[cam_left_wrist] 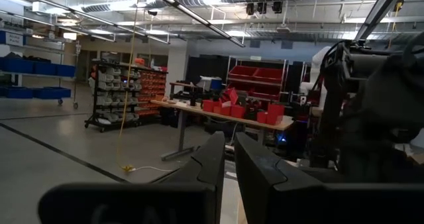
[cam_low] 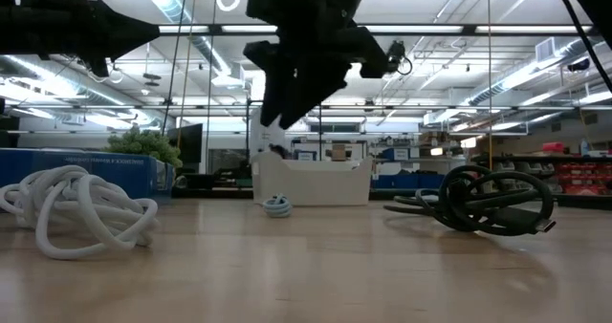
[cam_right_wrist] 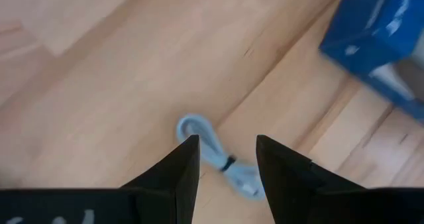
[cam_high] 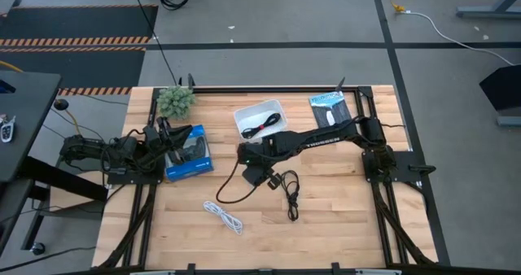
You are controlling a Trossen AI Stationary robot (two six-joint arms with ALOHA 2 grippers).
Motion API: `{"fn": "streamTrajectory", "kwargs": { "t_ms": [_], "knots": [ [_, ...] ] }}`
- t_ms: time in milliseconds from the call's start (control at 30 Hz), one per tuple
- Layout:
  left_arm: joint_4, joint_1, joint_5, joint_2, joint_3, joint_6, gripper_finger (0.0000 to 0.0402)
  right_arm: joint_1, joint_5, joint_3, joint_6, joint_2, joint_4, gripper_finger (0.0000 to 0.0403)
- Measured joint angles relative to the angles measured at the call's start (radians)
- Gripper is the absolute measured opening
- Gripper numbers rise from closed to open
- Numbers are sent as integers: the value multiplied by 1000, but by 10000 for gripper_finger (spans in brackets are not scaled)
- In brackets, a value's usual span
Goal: Pick and place USB-C Cables
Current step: Put the white USB cable into the white bin
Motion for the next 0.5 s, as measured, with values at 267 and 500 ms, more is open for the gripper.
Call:
{"fn": "streamTrajectory", "kwargs": {
  "t_ms": [267, 500],
  "knots": [
    [0, 0, 0, 0, 0, 0, 43, 0, 5, -44, 49, 0, 101, 156],
    [0, 0, 0, 0, 0, 0, 43, 27, -6, -18, 250, 0, 69, 156]
  ]
}}
